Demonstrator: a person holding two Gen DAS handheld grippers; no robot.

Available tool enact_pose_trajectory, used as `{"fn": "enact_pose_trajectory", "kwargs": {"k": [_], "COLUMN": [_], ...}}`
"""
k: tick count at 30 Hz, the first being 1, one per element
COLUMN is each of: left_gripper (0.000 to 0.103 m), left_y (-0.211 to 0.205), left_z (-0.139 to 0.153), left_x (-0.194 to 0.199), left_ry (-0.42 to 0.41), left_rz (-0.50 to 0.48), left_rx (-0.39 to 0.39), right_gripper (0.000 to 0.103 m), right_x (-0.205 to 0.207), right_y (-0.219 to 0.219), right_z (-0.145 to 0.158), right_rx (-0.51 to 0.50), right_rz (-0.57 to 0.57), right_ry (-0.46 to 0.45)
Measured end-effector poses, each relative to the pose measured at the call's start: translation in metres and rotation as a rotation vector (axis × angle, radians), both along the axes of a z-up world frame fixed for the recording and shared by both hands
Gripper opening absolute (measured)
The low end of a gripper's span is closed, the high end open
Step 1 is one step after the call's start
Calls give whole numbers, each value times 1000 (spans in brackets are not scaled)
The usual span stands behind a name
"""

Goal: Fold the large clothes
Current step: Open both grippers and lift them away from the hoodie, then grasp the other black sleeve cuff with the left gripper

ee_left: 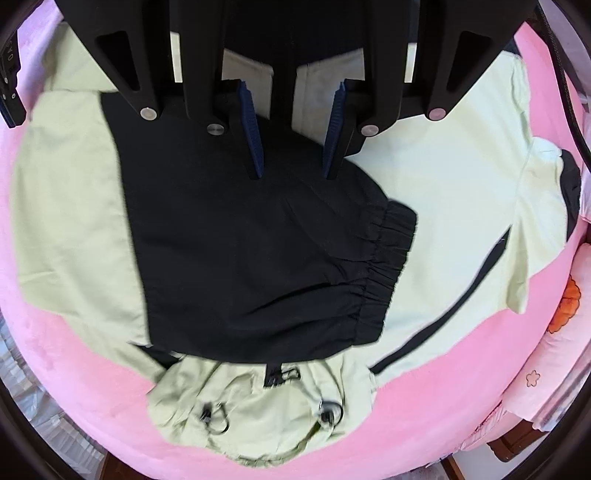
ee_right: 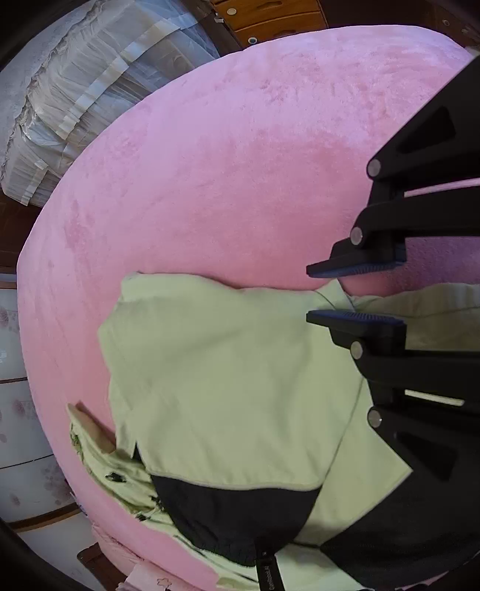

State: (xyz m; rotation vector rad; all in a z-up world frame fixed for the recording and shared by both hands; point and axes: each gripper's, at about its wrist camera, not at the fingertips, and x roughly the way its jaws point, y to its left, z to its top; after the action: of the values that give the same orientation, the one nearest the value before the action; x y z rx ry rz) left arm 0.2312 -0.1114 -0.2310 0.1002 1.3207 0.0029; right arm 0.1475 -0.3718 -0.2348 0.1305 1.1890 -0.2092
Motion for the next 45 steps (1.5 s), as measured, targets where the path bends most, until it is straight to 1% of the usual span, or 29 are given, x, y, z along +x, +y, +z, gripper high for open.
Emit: {"fn": "enact_pose_trajectory", "kwargs": {"k": [1,2,4,5,6,10,14,17,23,26,30,33,34,38,42,45], "left_gripper": [41,51,61,65,65,67,67,67,67,67,67,68,70,70,70,70], "left_y": [-2,-4,-6,-7,-9,-17,-29,-33,-33,-29,-18,-2,3,42,87,123], "left_z": [8,17,37,48,56,86,125,155,198,215,233,243,245,255,257,254], "left_x": [-2,-6,-14,-19,-22,-37,-58,-73,-103,-121,-144,-163,-168,-192,-203,-206], "left_ry": [-7,-18,-46,-57,-62,-69,-81,-113,-138,-168,-209,-224,-228,-280,-267,-257], "left_rz": [-4,-8,-18,-24,-31,-61,-66,-57,-18,8,46,87,98,173,201,203], "left_rx": [-3,-5,-4,-5,-11,-28,-68,-97,-178,-182,-163,-167,-170,-210,-240,-235], "right_gripper": [18,18,18,18,18,18,18,18,18,18,18,18,18,18,18,18], "right_x": [-2,-3,-8,-12,-13,-20,-26,-31,-43,-51,-61,-66,-67,-68,-65,-62], "right_y": [0,3,1,0,-2,-8,-13,-12,-4,3,16,26,31,52,82,109], "right_z": [7,13,27,32,38,66,96,113,144,156,168,173,174,177,186,194], "right_rx": [5,7,30,39,48,78,109,119,152,165,178,192,204,219,229,232], "right_rz": [8,13,20,18,17,22,35,56,121,168,253,309,329,377,394,397], "right_ry": [3,6,17,18,19,9,-2,1,-15,-27,-39,-42,-41,-48,-68,-86]}}
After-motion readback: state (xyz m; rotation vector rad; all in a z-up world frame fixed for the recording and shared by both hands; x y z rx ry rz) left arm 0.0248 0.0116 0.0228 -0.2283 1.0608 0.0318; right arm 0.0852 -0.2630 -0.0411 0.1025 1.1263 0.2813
